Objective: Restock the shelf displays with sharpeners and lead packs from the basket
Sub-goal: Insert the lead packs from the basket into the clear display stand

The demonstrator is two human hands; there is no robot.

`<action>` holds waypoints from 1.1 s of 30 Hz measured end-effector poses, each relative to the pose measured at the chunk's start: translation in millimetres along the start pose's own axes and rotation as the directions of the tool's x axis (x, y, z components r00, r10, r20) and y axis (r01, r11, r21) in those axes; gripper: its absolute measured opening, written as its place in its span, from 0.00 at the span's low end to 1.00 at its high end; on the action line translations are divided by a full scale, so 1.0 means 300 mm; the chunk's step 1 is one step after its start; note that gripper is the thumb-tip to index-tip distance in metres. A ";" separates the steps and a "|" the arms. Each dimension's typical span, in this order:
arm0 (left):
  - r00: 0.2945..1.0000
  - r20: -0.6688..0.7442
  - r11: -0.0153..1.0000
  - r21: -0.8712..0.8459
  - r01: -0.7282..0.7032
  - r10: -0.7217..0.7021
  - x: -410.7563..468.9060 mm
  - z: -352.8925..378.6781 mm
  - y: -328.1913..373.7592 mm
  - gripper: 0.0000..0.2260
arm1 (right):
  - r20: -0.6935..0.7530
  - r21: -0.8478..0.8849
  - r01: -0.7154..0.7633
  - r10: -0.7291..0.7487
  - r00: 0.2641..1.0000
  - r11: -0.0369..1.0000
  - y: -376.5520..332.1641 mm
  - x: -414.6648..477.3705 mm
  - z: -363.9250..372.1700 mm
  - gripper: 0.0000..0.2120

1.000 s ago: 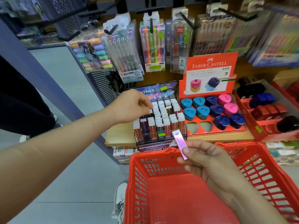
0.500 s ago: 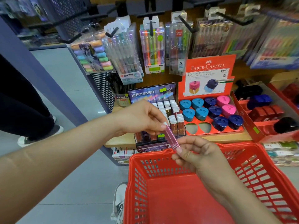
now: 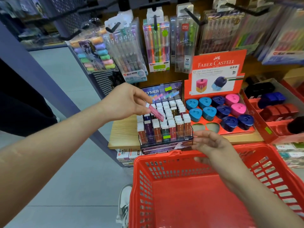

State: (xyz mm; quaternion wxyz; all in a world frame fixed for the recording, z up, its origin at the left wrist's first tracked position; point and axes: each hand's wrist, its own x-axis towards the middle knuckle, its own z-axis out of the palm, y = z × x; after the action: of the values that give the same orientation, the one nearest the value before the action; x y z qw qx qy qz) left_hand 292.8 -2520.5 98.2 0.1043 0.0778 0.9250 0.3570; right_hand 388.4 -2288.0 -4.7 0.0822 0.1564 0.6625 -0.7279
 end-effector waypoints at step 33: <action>0.919 0.220 0.614 0.690 -0.383 0.326 0.244 0.304 0.120 0.12 | 0.118 -0.219 0.118 -0.094 0.989 0.968 0.062 0.137 -0.065 0.18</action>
State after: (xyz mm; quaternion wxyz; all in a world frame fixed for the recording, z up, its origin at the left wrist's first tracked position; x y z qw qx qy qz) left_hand 247.3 -2419.3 46.6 0.0261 0.3066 0.9511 -0.0249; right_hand 358.3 -2267.0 -37.3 0.0958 0.0713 0.7430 -0.6586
